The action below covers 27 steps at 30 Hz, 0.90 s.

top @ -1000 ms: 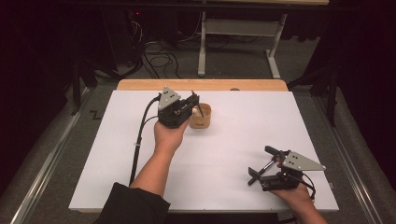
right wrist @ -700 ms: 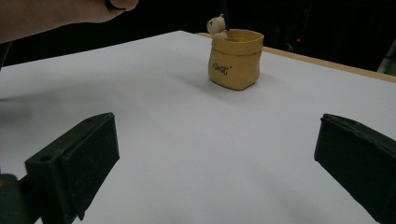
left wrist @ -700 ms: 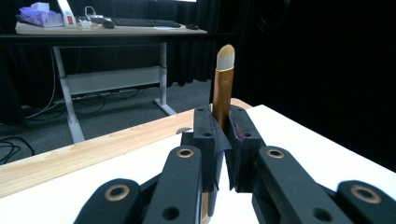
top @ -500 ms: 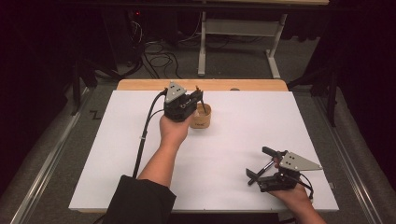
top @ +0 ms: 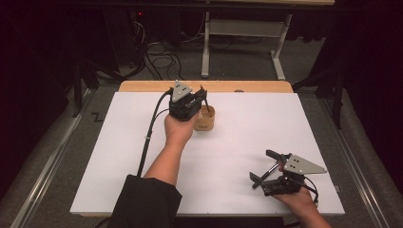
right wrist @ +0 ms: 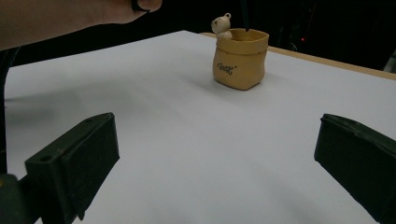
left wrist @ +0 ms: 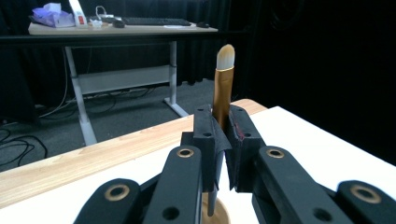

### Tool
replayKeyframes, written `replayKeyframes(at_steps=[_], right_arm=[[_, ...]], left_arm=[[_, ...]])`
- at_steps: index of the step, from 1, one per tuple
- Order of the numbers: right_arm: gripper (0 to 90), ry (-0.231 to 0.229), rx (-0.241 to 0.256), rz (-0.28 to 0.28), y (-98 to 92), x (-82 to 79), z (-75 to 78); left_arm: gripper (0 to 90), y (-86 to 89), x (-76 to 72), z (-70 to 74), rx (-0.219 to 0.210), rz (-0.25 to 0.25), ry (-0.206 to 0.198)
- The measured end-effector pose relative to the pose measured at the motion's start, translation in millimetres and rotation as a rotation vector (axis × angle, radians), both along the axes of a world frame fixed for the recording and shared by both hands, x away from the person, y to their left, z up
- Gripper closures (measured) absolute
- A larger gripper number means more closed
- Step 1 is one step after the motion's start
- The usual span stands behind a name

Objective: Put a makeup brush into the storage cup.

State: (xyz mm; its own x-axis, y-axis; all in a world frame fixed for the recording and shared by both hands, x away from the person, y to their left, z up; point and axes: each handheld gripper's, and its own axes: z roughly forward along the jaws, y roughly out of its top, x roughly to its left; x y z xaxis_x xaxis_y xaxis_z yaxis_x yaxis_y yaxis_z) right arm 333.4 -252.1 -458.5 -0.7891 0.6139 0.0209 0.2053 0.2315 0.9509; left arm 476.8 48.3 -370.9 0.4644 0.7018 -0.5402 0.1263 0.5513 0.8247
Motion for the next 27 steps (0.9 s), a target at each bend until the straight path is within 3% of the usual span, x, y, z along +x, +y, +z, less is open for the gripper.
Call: replayKeyframes(at_steps=[27], right_arm=[[0.3, 0.004, -0.015, 0.007, 3.5, -1.0, -1.4]], left_arm=[[83.6, -1.3, 14.4, -26.3, 0.009, 0.008, 0.088]])
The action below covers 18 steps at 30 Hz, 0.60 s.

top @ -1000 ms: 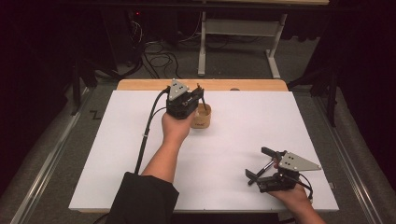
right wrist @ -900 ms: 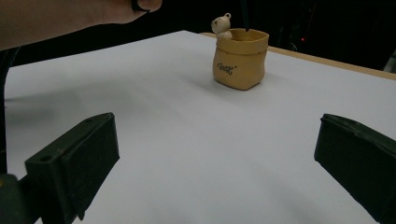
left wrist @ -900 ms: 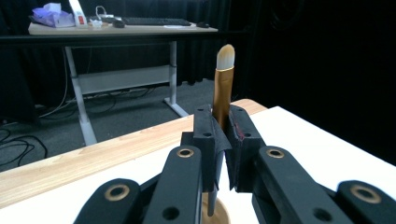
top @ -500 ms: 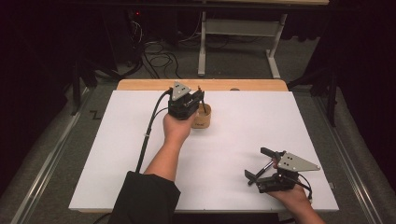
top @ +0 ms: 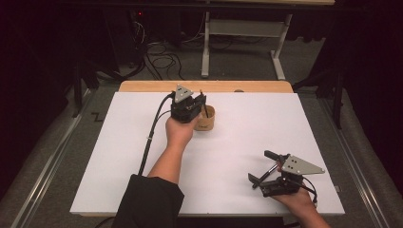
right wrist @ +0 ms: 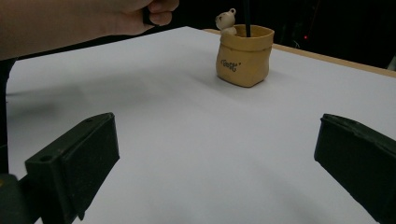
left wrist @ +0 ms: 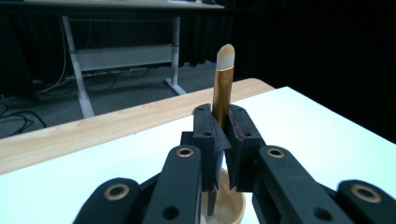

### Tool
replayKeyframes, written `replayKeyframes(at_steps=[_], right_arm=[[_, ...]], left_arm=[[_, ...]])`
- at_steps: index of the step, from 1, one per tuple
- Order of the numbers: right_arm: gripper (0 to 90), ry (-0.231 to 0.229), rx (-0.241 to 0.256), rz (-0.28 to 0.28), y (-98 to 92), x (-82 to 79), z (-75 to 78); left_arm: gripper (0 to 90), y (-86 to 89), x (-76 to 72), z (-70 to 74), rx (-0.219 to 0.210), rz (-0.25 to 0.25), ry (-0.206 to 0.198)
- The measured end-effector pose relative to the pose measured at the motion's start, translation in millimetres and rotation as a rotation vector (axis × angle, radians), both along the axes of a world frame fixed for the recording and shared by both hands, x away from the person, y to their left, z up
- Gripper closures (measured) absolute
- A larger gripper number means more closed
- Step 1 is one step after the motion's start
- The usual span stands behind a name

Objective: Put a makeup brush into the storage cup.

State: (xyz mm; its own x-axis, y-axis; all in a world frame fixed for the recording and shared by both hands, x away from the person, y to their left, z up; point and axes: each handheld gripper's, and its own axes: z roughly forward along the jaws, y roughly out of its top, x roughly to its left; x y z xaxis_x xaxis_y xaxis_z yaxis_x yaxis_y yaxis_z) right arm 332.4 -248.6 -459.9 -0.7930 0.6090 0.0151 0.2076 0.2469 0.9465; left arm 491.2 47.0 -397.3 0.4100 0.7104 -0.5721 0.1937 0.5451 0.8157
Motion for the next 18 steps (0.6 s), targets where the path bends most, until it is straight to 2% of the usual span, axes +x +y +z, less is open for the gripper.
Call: replayKeyframes(at_steps=[6, 16, 17, 18], right_arm=[[0.3, -0.002, -0.001, 0.005, 0.1, -0.3, 0.0], [0.3, 0.000, -0.002, 0.005, 0.0, 0.4, -1.0], [0.3, 0.001, -0.002, 0.004, 0.1, 0.5, -1.0], [0.3, 0.002, -0.002, 0.004, 0.2, 0.4, -1.1]], left_arm=[[83.6, -0.7, 3.5, -7.6, -0.001, -0.004, 0.025], [83.1, 3.8, 9.6, -10.0, -0.009, 0.019, 0.037], [81.2, 4.3, 10.0, -9.7, -0.008, 0.027, 0.034], [70.0, 4.5, 10.8, -8.8, -0.011, 0.043, 0.033]])
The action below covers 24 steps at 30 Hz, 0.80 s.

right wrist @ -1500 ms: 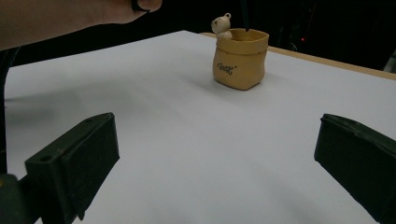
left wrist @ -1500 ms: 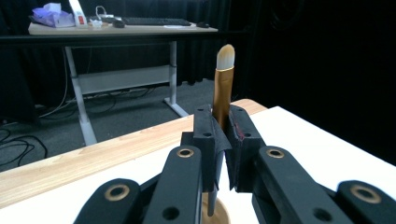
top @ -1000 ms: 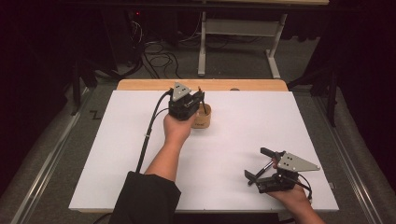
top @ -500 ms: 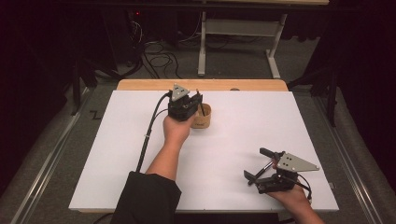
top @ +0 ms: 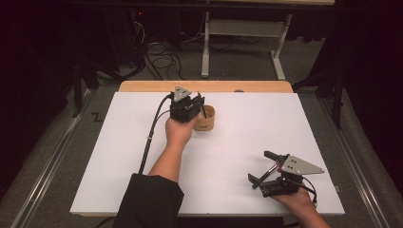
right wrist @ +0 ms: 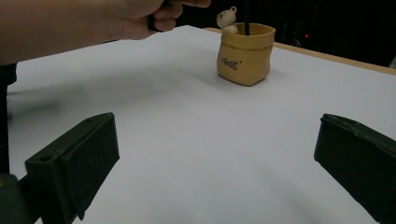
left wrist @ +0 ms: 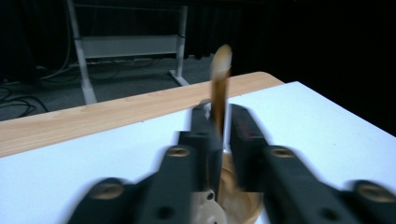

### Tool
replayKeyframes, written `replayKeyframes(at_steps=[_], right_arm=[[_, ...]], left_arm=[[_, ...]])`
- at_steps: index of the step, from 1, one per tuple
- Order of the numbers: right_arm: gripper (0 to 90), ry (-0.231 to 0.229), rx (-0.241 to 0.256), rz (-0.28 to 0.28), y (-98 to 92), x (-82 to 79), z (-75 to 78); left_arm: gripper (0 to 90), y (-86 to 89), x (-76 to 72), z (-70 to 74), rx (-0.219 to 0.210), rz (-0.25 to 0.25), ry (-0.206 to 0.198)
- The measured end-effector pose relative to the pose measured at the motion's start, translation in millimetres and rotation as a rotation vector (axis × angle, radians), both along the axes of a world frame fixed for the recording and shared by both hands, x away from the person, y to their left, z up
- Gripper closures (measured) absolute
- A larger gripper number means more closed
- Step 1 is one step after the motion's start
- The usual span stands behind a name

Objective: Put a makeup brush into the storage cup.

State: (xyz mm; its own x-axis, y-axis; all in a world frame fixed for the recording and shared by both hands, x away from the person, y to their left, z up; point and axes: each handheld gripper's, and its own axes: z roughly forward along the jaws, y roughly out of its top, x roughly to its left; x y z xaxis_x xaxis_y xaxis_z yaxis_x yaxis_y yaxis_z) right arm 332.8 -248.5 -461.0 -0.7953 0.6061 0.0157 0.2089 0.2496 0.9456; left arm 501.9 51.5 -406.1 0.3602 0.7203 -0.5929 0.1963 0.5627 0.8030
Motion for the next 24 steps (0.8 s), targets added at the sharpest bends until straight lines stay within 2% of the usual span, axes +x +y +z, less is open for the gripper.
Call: replayKeyframes(at_steps=[1, 3, 5, 8, 16, 20, 24], right_arm=[[0.3, 0.001, 0.000, 0.000, 0.0, 0.1, 0.0], [0.3, 0.001, 0.000, 0.000, 0.1, 0.1, 0.0], [0.3, -0.002, 0.000, 0.001, 0.2, -0.2, 0.1], [0.3, 0.000, 0.001, 0.000, 0.3, -0.5, 0.2], [0.3, -0.003, -0.007, 0.000, 1.4, -0.4, 0.0], [0.3, -0.005, -0.012, 0.003, 1.6, 0.0, -0.4], [0.3, -0.010, -0.016, 0.005, 2.3, 0.3, -0.8]], left_arm=[[52.3, 0.4, 0.9, 0.8, 0.003, 0.018, 0.006], [33.4, 2.9, 2.0, 2.1, 0.000, 0.036, 0.018], [21.5, 6.5, 3.4, 1.8, 0.015, 0.058, 0.039], [17.5, 13.6, 2.1, 2.0, 0.026, 0.068, 0.053], [16.8, 29.5, -7.9, 0.3, 0.024, 0.069, 0.060], [16.3, 37.0, -19.0, -1.0, 0.005, 0.064, 0.059], [14.4, 40.6, -31.3, -3.3, 0.014, 0.050, 0.057]])
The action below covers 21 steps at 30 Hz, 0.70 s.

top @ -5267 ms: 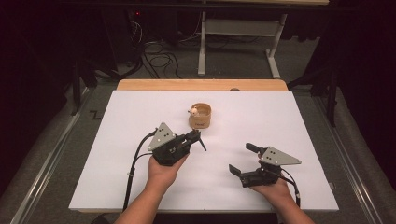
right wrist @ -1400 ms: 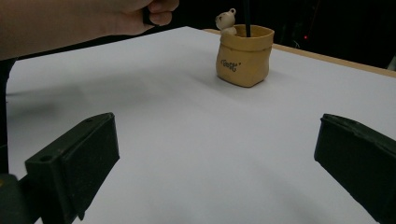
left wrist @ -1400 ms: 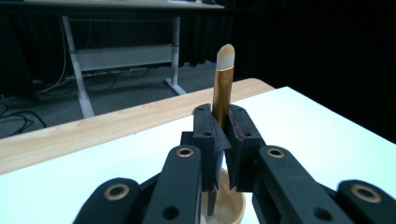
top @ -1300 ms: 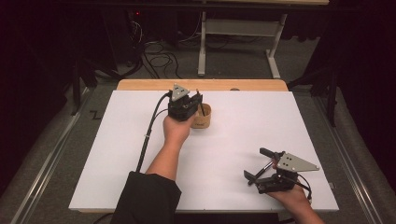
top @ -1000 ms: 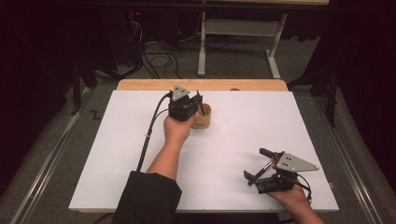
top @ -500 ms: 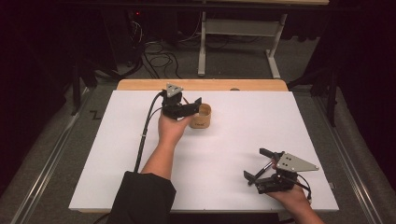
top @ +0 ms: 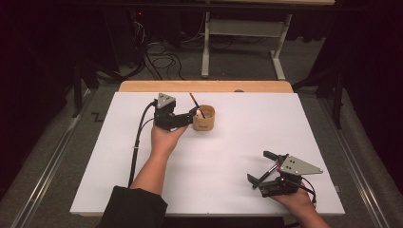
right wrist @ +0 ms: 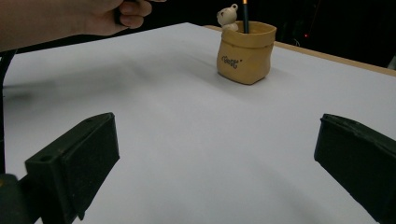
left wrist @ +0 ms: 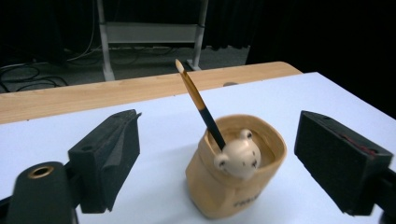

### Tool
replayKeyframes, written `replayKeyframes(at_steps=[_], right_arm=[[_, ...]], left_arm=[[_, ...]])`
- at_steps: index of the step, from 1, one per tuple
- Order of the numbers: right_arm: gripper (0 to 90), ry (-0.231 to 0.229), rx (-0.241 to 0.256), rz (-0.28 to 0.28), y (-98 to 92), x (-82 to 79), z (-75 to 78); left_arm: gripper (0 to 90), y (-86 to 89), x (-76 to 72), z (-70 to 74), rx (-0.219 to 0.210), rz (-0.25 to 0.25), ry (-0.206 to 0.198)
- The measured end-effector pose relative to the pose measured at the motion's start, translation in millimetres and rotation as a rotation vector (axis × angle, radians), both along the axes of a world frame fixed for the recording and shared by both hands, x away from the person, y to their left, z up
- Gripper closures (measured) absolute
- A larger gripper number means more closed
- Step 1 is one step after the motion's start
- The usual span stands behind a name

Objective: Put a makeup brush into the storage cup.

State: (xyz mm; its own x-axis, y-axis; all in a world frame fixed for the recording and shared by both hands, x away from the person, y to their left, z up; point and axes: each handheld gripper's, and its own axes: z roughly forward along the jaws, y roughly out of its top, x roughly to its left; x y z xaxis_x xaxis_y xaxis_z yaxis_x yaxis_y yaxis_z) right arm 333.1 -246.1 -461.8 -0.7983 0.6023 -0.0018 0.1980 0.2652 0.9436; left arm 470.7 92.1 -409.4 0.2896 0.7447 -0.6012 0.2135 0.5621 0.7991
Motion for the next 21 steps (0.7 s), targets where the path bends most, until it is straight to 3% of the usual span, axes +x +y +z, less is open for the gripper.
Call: replayKeyframes(at_steps=[21], right_arm=[[0.3, -0.001, -0.030, -0.011, 1.7, 0.2, -1.2]], left_arm=[[9.7, 15.0, -69.3, -4.4, 0.003, -0.042, -0.011]])
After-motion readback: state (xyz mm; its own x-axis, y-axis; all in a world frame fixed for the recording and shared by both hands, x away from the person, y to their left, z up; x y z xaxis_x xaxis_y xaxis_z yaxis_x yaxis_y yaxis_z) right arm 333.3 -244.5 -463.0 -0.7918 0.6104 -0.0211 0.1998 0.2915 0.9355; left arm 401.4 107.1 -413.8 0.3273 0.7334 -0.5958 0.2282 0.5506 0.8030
